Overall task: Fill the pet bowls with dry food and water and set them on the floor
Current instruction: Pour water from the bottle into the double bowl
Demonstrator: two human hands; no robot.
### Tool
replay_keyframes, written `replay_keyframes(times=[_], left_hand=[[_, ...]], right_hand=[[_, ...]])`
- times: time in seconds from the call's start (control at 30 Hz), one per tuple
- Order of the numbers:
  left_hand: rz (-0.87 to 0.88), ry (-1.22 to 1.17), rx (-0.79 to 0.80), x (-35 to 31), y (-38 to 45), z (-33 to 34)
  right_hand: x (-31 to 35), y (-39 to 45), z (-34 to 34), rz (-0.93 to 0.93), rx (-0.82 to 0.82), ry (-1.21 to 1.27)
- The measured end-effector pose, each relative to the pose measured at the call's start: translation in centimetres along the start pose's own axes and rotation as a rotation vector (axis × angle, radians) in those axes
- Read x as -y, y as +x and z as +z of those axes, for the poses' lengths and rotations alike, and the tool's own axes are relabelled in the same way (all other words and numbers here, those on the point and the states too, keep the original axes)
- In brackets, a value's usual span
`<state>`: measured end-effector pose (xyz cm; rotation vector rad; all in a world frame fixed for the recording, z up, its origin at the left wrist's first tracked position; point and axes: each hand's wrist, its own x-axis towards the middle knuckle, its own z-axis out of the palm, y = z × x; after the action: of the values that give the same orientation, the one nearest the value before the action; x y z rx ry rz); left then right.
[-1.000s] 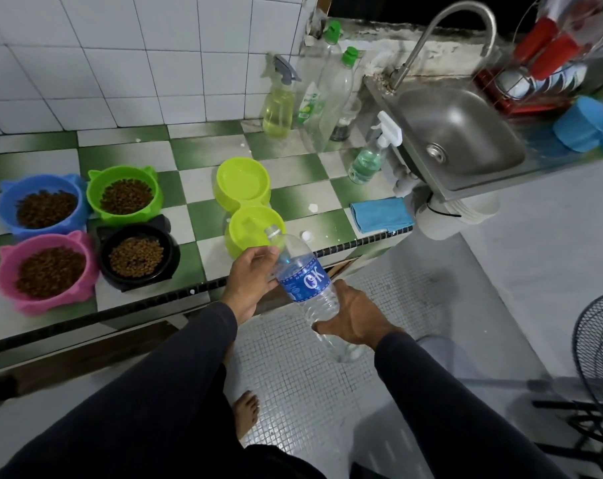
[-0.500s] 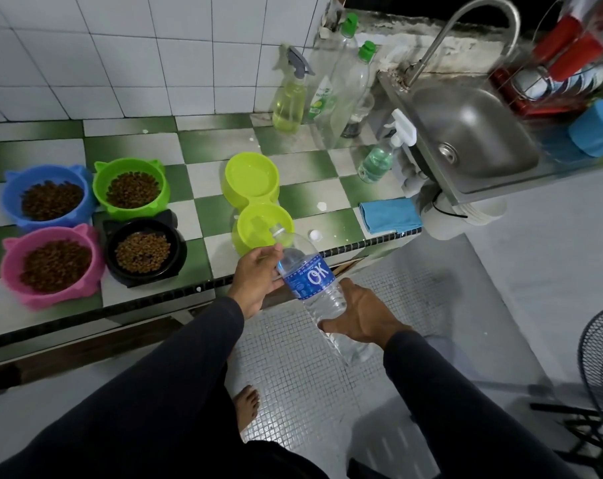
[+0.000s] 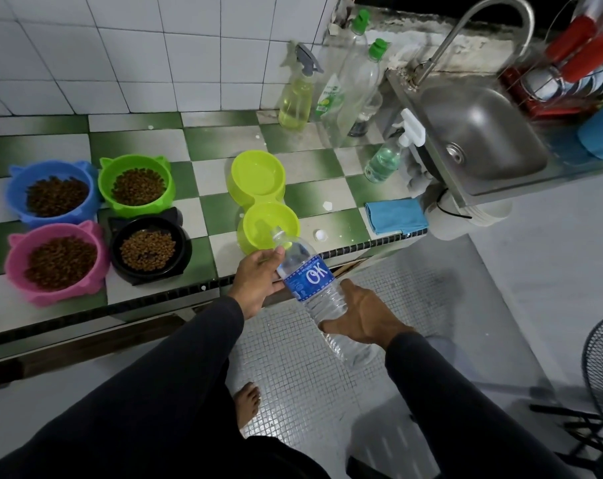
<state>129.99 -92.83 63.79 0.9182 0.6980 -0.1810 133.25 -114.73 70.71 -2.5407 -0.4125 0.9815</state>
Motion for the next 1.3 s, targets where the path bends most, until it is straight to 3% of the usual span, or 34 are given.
replay_keyframes(times=[0.53,1.3], left_hand=[[-0.018,-0.009,0.014,0.2,-0.1,0.1],[-0.030,-0.012,0.045,0.5,-0.5,0.1]], right_hand=[[-0.7,-0.7,-0.3,-0.014,-0.003,0.152],[-1.1,-0.8,-0.2,-0.002,-0.028,0.084]])
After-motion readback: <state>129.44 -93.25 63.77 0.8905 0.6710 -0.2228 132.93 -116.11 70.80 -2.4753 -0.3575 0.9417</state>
